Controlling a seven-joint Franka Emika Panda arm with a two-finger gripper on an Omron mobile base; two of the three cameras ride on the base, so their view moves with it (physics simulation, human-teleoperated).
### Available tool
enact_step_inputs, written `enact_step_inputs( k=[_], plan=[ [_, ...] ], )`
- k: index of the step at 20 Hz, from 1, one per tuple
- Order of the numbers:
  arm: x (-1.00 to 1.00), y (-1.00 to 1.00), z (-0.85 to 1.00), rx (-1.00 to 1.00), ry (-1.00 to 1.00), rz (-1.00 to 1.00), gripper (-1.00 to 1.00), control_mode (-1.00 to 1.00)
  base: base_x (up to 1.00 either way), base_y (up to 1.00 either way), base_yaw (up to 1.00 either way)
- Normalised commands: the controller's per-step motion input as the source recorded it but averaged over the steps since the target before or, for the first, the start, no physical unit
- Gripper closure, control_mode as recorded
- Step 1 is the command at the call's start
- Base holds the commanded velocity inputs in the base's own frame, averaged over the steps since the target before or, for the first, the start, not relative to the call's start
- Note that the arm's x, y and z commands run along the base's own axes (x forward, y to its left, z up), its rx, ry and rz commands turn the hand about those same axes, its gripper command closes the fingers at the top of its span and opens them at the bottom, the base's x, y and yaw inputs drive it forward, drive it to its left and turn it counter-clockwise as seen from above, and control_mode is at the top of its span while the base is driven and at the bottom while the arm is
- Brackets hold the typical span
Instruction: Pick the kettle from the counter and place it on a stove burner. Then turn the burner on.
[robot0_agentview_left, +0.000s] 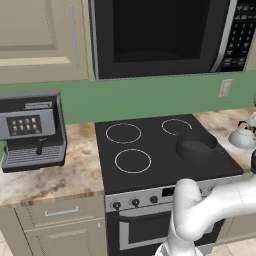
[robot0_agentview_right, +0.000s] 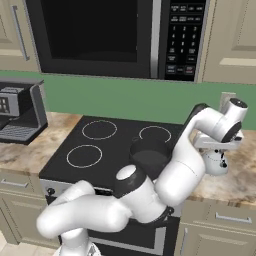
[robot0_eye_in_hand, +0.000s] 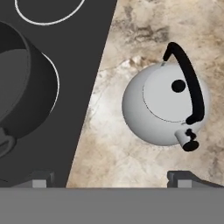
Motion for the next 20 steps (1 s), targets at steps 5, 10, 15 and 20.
enact_step_inputs(
  k=[5,10,15,20],
  plan=[
    [0.25,-0.01,-0.23,0.0,0.0,0.02,-1.0,-1.0,0.0,0.0,0.0],
    [0.3,-0.13,-0.21,0.01,-0.02,0.03,-1.0,-1.0,0.0,0.0,0.0],
    [0.38,-0.35,-0.11,0.03,-0.03,0.01,-1.0,-1.0,0.0,0.0,0.0],
    [0.41,-0.4,-0.02,0.05,-0.01,0.01,-1.0,-1.0,0.0,0.0,0.0]
  ],
)
